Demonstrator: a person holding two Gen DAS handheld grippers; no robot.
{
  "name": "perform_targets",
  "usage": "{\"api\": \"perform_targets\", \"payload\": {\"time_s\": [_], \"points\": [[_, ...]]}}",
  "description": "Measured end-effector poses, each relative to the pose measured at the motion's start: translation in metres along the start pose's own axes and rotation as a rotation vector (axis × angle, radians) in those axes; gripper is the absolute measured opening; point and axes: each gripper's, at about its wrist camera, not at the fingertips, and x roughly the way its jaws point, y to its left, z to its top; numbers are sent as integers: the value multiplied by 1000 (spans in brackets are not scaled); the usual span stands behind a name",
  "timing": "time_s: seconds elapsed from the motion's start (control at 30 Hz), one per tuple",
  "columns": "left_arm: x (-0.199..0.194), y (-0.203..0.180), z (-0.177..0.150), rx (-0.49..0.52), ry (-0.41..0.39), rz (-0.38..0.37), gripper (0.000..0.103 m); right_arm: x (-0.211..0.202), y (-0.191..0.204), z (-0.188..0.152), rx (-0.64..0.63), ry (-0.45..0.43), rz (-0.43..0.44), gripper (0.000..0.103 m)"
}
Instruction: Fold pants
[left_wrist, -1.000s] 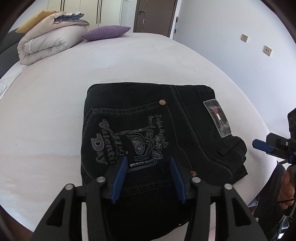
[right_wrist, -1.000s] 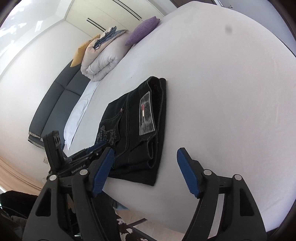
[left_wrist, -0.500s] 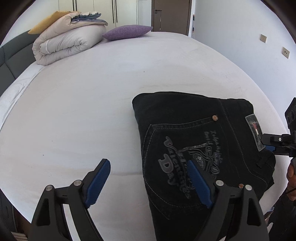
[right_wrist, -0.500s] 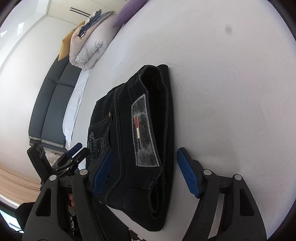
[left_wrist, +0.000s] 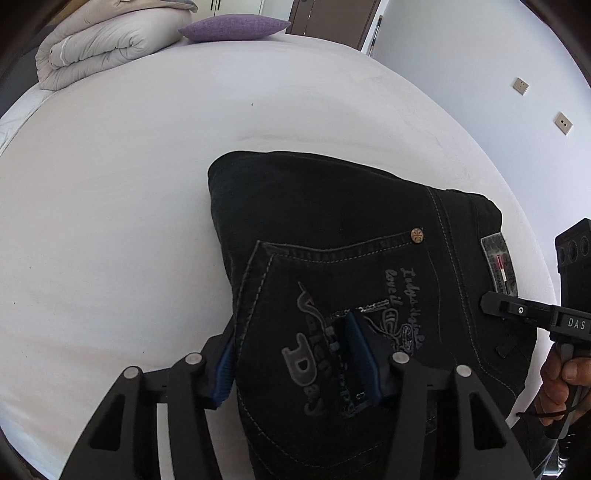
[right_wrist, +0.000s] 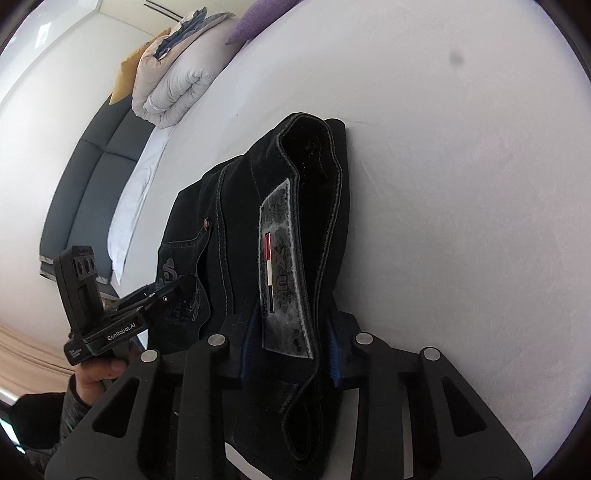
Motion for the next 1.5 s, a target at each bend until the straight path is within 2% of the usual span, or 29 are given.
{"api": "perform_targets", "payload": {"time_s": [0.13,0.37,0.43,0.63,0.73,0.87,1.03,1.2,1.3,1.43,1.47,1.5], "points": [[-2,-2,-2,1,-9,8,47,-5,23,-5,-102,-28,-91,22],[-18,-6,-12,16,-32,34,33,-22,56,-18,-240,-102,-183,16],[-22,-6,-12,12,-40,34,28,-28,64,-21,-268,-118,-192,16],[-44,-10,-9,31,-83,34,25,-51,74,-21,-276,-159,-161,16],[-56,-12,2,44,-117,35,25,-65,86,-16,-298,-180,-147,15],[-68,-19,31,100,-166,52,25,-84,92,8,-314,-215,-126,15],[-62,-35,89,159,-222,63,25,-106,95,56,-335,-279,-123,15],[-33,-38,137,169,-222,52,25,-109,66,106,-278,-282,-112,16],[-3,-41,145,160,-186,29,25,-102,32,128,-218,-261,-111,16],[49,-39,149,143,-105,24,25,-75,-34,139,-81,-188,-91,16],[57,-39,146,142,-98,31,26,-67,-49,137,-54,-168,-94,17],[63,-39,145,138,-103,41,33,-61,-64,135,-25,-156,-88,22]]}}
